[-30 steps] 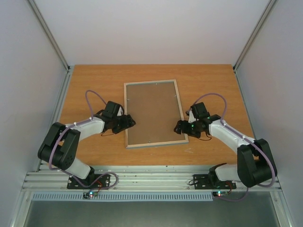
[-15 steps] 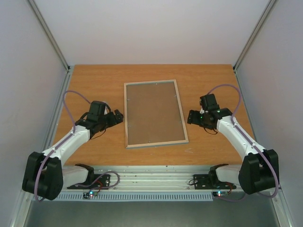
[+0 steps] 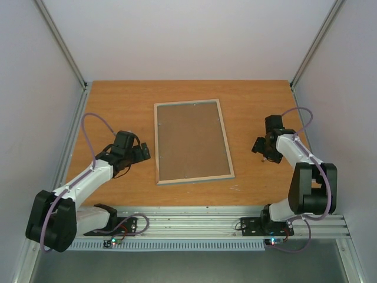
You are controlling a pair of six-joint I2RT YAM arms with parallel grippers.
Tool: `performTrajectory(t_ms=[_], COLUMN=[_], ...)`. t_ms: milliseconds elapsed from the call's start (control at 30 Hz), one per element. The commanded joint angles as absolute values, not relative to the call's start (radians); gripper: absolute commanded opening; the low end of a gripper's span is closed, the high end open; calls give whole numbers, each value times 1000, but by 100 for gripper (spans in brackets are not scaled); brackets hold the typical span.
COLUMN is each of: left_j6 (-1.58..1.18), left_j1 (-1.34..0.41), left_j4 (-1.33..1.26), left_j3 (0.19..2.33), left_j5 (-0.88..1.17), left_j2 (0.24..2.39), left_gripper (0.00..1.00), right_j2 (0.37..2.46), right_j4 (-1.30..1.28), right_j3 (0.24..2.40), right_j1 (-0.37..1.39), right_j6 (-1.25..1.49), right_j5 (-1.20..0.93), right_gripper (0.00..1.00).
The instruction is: Take the photo out of the frame
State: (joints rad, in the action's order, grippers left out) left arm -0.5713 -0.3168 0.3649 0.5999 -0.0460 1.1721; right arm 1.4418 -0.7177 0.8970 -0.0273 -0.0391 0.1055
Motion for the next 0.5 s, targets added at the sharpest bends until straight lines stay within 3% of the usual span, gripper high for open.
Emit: performTrajectory(t_ms=[0,467], left_j6=[-543,-536], left_j1=[-321,-324], left_j4=[357,355], left_j3=[589,588], left_j5=[-100,-94], left_j2=[1146,1144], left_gripper=[99,99], right_j2=[1505,1625], right_j4=[-675,-603], right_j3=[920,918], right_j1=[-72,-147], right_j6=[-44,-74], right_j5=[105,26], right_gripper=[76,53])
